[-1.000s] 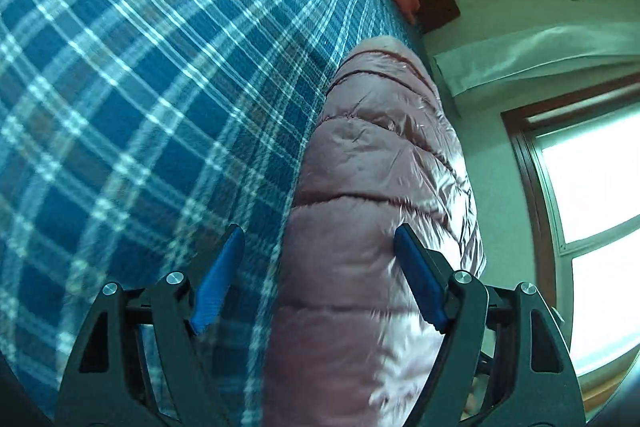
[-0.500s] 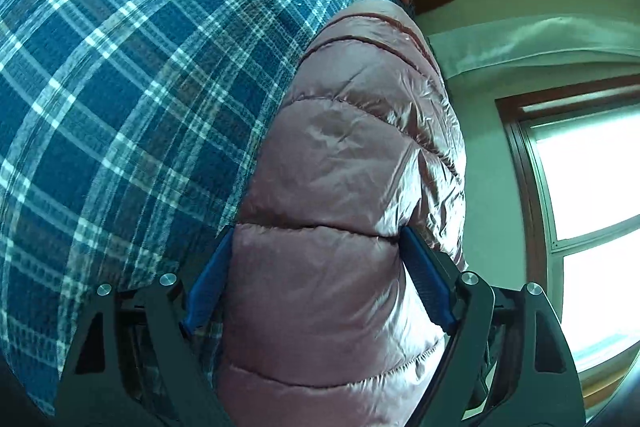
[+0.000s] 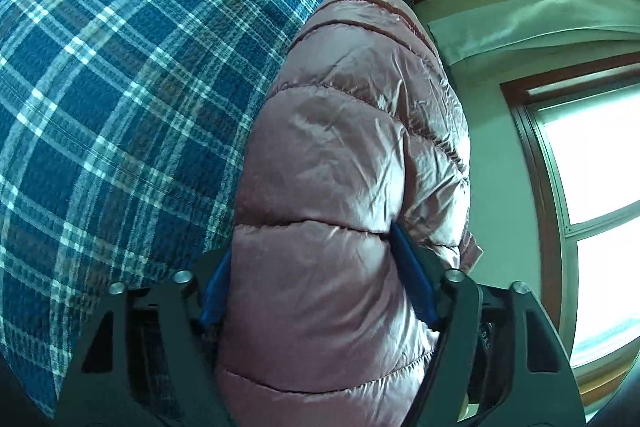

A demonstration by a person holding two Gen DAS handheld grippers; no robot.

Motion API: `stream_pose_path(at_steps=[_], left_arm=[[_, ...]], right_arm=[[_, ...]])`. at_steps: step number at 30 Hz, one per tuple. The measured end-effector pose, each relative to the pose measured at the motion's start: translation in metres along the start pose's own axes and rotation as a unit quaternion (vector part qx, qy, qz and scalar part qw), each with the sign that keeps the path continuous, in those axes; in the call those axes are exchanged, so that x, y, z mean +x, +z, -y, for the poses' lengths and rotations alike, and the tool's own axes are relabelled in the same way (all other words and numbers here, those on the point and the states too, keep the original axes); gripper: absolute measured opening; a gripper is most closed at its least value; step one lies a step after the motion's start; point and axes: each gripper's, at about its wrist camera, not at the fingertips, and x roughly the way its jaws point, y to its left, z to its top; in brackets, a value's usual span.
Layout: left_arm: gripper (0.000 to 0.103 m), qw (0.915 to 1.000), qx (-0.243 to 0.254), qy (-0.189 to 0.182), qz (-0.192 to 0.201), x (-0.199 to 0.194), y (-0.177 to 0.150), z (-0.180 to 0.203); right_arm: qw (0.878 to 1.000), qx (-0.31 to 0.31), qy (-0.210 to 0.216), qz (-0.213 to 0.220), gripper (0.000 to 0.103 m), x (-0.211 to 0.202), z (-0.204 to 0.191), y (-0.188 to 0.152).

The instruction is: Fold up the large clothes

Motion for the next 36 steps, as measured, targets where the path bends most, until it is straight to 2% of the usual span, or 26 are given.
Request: stream_pose_path(at_steps=[14, 20, 25, 29, 32, 36], left_arm=[[0.04, 0.9993, 0.032, 0.014, 0.012, 0.008, -0.008, 0.029], [0.034, 0.998, 0.058, 0.002, 0.024, -0.007, -0.014, 0.042], [0.033, 0.9952, 0.082, -0.014, 0.053, -0.041, -0.008, 0.049], [0.033, 0.9925, 0.088, -0.021, 0.082, -0.078, 0.012, 0.048], [0.033, 0.9906, 0.09, -0.012, 0.103, -0.105, 0.034, 0.042], [0.033, 0.9905, 0.068, 0.002, 0.12, -0.13, 0.068, 0.017]], right_arm=[[1.0, 0.007, 0.027, 0.006, 0.032, -0.006, 0.011, -0.005], [0.999, -0.026, 0.027, 0.033, 0.026, -0.02, -0.011, -0.011], [0.996, -0.044, 0.061, 0.048, 0.025, -0.025, -0.043, -0.016], [0.993, -0.042, 0.103, 0.038, 0.025, -0.005, -0.073, -0.012], [0.99, -0.033, 0.135, 0.019, 0.025, 0.032, -0.097, -0.011], [0.987, -0.017, 0.161, -0.012, 0.025, 0.082, -0.12, -0.012]])
